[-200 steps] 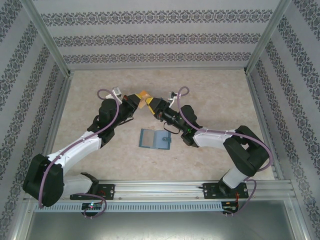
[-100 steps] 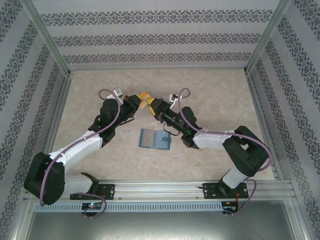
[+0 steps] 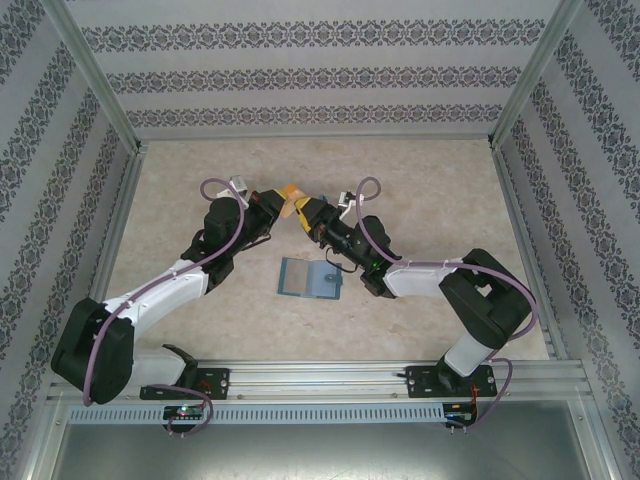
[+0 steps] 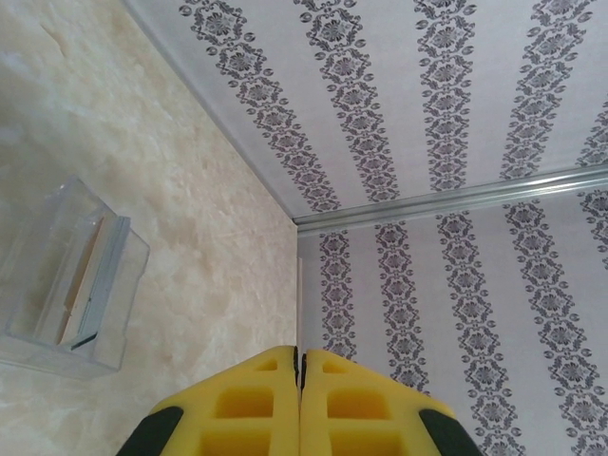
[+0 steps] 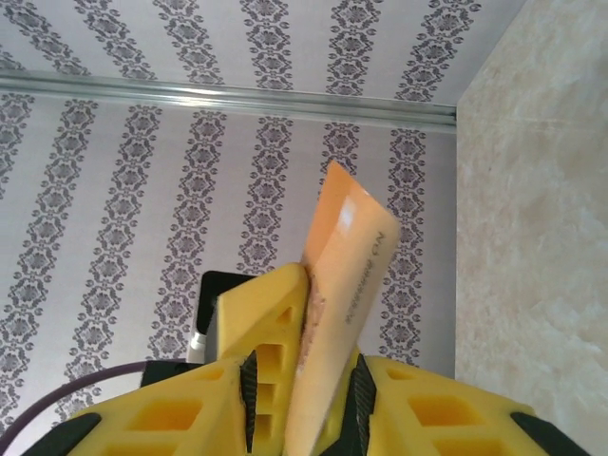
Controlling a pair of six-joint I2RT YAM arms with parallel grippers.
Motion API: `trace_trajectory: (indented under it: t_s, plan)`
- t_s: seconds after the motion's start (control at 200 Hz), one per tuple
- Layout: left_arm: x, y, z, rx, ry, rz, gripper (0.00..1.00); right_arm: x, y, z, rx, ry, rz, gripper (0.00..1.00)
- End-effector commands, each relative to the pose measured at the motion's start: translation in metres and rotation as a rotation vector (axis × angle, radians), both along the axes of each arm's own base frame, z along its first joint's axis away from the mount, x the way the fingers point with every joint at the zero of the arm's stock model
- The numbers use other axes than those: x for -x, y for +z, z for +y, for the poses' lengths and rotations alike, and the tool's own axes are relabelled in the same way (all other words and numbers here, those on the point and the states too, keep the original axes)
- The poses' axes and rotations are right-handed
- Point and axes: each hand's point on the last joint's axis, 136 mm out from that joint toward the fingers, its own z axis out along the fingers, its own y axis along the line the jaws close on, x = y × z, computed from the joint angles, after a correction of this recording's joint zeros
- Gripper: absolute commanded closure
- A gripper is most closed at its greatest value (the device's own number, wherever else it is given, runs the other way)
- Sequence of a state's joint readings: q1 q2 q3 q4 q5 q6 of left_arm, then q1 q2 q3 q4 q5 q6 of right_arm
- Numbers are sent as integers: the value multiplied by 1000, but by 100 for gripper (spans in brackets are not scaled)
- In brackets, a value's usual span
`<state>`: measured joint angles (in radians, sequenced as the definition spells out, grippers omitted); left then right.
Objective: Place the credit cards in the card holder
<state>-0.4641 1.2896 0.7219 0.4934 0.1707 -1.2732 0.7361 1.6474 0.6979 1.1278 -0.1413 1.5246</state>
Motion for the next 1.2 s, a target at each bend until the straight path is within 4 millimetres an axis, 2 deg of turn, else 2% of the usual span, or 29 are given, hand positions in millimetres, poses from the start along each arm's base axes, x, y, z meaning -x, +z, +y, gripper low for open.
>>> trace_trajectory:
  t_s: [0.0,0.09,0.215,0.465,0.849,1.199]
  plan:
    - [6,27,-3,35,2,-76,100,5,-9,-5,-15,-40,35,65]
    - [7,25,-2,37,11,-74,100,7,-11,-2,-15,-31,35,64]
    - [7,22,-5,32,-4,-65,100,6,-1,3,-40,-14,9,63]
    - [8,19,-7,37,-13,-56,100,1,11,-6,-56,-47,-23,65]
    - [7,12,-12,34,-35,-37,100,0,17,-5,-84,-40,-20,65]
    - [8,7,-12,37,-35,-23,100,-2,17,-5,-91,-41,-17,86]
